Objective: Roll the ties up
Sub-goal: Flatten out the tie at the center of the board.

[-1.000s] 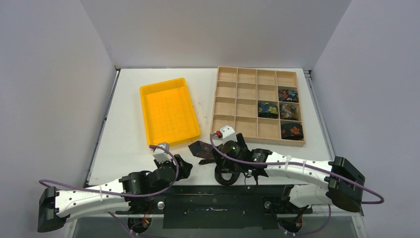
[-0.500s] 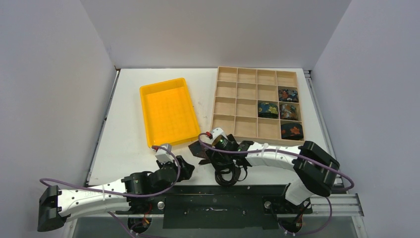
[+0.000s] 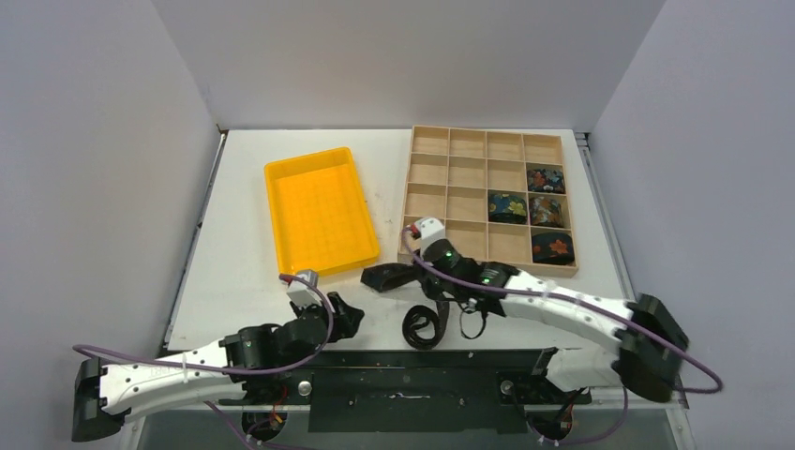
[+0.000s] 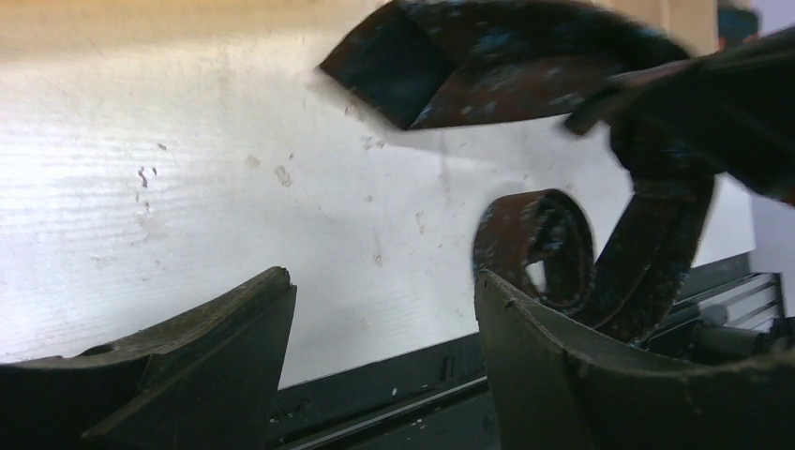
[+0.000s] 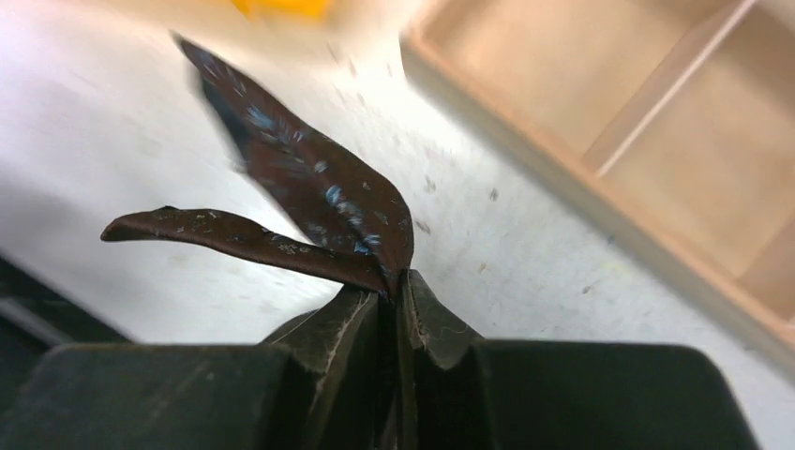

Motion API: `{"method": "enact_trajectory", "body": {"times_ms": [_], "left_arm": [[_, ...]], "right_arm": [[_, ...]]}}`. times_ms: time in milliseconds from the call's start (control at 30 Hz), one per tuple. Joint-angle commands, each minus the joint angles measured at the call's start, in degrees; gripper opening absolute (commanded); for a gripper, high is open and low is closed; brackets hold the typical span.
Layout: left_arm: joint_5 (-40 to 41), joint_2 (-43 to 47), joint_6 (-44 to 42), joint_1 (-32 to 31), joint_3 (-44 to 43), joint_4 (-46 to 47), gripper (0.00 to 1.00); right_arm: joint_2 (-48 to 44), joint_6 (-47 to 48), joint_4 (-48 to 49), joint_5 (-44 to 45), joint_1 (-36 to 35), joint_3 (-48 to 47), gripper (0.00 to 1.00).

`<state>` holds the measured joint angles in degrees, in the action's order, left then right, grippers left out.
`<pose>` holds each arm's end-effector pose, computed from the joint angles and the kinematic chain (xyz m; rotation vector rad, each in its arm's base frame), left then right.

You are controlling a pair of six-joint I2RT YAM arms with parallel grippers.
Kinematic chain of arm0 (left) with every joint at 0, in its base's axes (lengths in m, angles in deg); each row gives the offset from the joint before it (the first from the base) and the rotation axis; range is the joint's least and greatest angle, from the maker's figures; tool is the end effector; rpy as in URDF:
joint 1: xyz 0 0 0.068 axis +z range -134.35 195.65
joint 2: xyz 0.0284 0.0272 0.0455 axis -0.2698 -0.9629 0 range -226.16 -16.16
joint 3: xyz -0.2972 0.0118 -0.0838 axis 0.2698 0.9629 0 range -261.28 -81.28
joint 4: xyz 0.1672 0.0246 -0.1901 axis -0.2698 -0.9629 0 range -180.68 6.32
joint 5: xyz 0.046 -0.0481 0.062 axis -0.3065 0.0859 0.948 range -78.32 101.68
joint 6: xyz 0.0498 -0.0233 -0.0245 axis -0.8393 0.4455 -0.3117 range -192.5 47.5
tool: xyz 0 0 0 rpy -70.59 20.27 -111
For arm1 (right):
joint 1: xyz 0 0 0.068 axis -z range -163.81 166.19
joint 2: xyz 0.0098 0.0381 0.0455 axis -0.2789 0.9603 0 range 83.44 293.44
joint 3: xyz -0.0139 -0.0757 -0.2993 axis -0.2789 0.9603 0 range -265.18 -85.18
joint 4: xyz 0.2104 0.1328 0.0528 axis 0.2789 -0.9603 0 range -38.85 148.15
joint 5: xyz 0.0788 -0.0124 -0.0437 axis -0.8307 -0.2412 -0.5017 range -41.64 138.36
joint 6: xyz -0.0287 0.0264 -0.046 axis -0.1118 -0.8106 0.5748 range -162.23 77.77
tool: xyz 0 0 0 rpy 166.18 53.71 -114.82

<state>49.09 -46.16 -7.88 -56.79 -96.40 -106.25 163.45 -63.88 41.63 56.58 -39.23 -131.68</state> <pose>0.0532 -0.0785 0.1948 -0.2098 2.1471 -0.7141 0.1612 0.2227 0.2386 -0.6578 2.3894 0.4221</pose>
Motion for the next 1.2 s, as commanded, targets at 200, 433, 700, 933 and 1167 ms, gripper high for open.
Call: {"method": "enact_trajectory", "body": {"times_ms": [200, 433, 700, 933, 1167], "left_arm": [[8.2, 12.4, -23.9, -0.2, -11.4, 17.1, 0.97], [-3.9, 10.6, -48.8, -0.2, -15.8, 43.7, 0.96], [-19.5, 1.5, -52.7, -0.2, -21.8, 41.3, 0.96], [-34.2, -0.6, -49.8, -0.2, -15.6, 50.3, 0.96], [-37.1, -3.9, -53.7, -0.2, -17.7, 53.0, 0.96]], "right_arm": [[-29.6, 7.3, 2.1, -3.6, 0.0, -22.5, 0.05], [-28.2, 5.9, 8.4, -18.4, 0.0, -39.8, 0.05], [-21.6, 1.9, 13.4, -24.5, 0.0, -46.2, 0.05], [-20.4, -2.1, 21.3, -29.4, 0.0, -43.8, 0.05], [-18.2, -10.5, 30.5, -36.0, 0.1, -41.7, 0.05]]}}
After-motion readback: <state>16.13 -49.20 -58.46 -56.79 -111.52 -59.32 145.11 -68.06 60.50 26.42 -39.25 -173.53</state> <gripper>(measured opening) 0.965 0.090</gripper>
